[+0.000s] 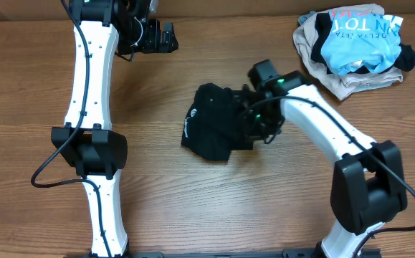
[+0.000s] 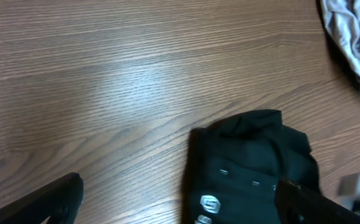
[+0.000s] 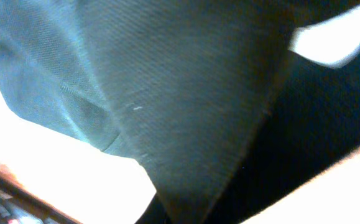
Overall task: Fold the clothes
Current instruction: 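Grasp the folded black shirt bundle with the right gripper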
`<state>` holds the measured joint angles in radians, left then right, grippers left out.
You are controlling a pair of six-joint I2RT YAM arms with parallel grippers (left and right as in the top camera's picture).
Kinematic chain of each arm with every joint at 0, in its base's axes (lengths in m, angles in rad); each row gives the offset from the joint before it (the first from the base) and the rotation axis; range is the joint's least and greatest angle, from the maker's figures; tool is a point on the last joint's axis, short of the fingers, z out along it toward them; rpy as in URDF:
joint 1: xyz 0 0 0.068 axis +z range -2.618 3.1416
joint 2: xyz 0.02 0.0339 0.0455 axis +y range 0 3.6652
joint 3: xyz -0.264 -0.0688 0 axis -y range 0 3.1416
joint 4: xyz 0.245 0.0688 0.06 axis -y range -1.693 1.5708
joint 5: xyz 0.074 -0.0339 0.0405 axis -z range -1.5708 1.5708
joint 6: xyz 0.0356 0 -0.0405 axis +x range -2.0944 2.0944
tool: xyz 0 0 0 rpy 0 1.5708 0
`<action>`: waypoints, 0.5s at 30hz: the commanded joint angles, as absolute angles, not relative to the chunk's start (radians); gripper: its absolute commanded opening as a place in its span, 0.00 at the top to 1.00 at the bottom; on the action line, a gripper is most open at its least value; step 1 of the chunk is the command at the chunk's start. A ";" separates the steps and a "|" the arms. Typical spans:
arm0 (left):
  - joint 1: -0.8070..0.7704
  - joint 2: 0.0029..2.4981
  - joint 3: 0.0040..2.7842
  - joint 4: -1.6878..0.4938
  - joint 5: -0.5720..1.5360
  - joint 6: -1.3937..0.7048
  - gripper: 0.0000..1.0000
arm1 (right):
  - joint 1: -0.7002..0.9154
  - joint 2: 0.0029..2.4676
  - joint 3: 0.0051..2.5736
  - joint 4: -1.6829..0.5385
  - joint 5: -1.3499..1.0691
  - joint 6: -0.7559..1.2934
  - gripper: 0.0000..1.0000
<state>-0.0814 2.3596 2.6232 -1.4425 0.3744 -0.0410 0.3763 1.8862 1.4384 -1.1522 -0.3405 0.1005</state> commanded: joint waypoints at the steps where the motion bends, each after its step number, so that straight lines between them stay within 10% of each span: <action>1: -0.084 2.355 2.639 -1.448 0.348 0.001 0.00 | 0.317 1.875 1.470 -1.214 -0.320 0.184 0.96; 4: -0.084 2.355 2.639 -1.448 0.347 0.001 0.00 | 0.291 1.875 1.452 -1.214 -0.274 0.183 0.95; 8: -0.084 2.355 2.639 -1.448 0.347 0.001 0.00 | 0.270 1.874 1.469 -1.200 -0.291 0.177 0.50; 15: -0.084 2.355 2.639 -1.451 0.347 0.005 0.00 | 0.210 1.872 1.548 -1.183 -0.329 0.176 0.13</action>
